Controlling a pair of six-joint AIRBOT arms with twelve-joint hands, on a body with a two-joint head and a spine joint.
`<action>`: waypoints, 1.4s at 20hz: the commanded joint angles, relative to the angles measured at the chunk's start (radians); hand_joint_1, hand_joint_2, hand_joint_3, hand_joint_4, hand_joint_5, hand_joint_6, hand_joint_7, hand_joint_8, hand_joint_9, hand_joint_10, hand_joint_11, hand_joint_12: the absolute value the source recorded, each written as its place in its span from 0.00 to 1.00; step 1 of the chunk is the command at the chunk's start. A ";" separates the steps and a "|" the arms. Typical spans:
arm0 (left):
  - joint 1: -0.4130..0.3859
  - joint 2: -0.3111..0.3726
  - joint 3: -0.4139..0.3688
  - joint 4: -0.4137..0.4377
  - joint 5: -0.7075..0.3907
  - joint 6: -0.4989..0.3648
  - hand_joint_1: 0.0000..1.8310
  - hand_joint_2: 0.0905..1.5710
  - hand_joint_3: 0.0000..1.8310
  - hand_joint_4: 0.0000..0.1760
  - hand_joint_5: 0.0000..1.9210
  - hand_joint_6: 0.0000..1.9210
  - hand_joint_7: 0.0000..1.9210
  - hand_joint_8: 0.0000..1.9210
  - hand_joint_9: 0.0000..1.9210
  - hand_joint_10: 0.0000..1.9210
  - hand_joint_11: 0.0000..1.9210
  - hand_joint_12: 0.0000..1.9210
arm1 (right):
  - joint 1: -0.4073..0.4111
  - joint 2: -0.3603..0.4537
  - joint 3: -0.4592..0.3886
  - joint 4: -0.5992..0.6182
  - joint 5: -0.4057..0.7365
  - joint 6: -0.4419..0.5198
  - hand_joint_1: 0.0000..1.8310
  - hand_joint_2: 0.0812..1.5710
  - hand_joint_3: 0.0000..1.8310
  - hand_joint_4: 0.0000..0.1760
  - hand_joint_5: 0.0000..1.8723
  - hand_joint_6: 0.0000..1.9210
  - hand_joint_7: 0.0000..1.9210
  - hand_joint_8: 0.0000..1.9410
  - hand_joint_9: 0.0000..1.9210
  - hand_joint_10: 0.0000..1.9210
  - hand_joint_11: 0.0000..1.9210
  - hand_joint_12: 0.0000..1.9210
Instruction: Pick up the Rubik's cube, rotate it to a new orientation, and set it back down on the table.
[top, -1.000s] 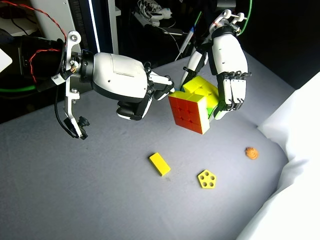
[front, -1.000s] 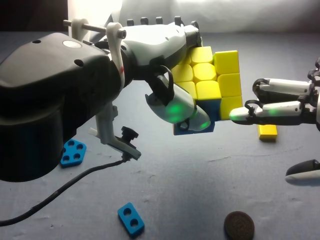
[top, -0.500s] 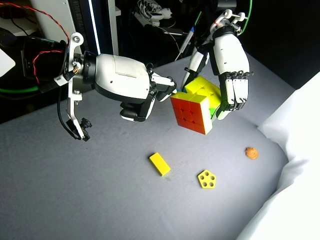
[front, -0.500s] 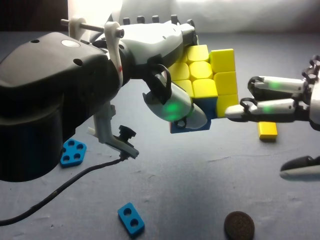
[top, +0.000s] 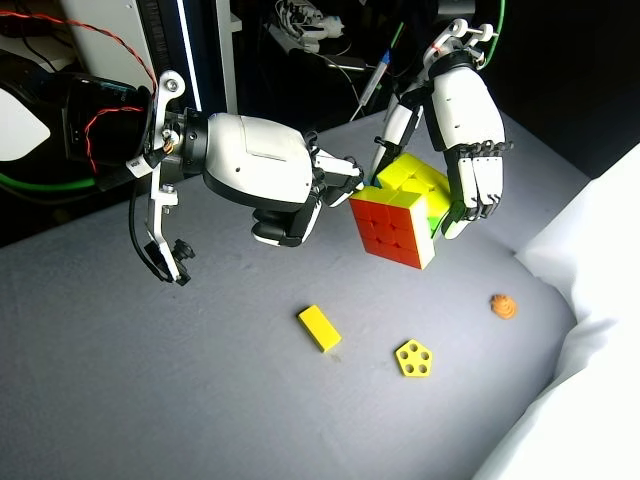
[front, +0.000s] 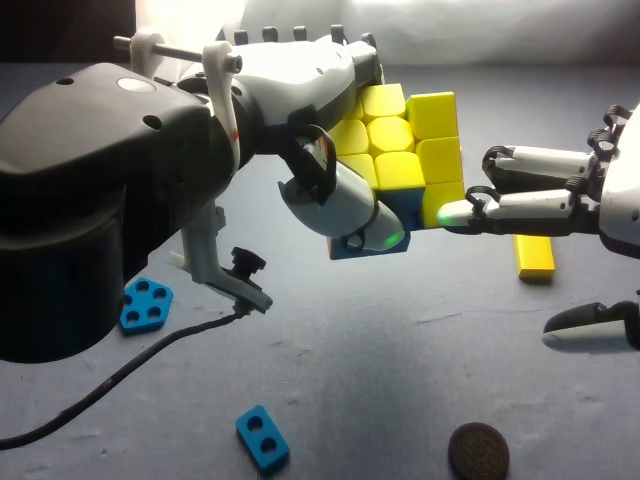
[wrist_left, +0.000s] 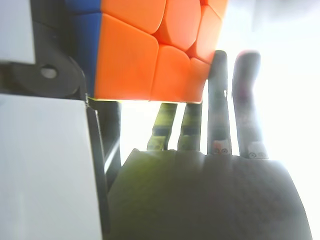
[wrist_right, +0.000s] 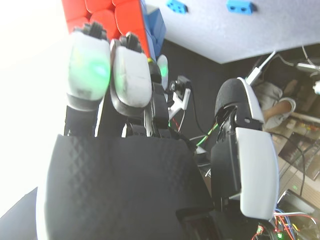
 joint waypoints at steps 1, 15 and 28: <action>-0.018 0.005 -0.005 0.059 0.031 -0.026 0.51 0.85 0.00 0.00 0.29 0.85 0.07 0.98 0.14 0.96 0.14 1.00 | 0.016 -0.001 0.009 0.038 0.073 -0.009 0.17 0.74 0.00 0.00 0.17 0.01 0.71 1.00 0.77 1.00 0.75 1.00; -0.018 0.005 -0.006 0.059 0.028 -0.026 0.52 0.84 0.00 0.00 0.30 0.84 0.08 0.99 0.14 0.98 0.14 1.00 | 0.019 -0.068 0.042 0.132 0.035 -0.109 0.16 0.75 0.00 0.00 0.17 0.01 0.72 1.00 0.78 1.00 0.76 1.00; -0.020 0.005 -0.005 0.059 0.027 -0.030 0.50 0.85 0.00 0.00 0.29 0.86 0.08 0.97 0.14 0.93 0.13 0.96 | 0.023 -0.101 0.045 0.199 0.023 -0.189 0.16 0.75 0.00 0.00 0.16 0.00 0.72 1.00 0.78 1.00 0.77 1.00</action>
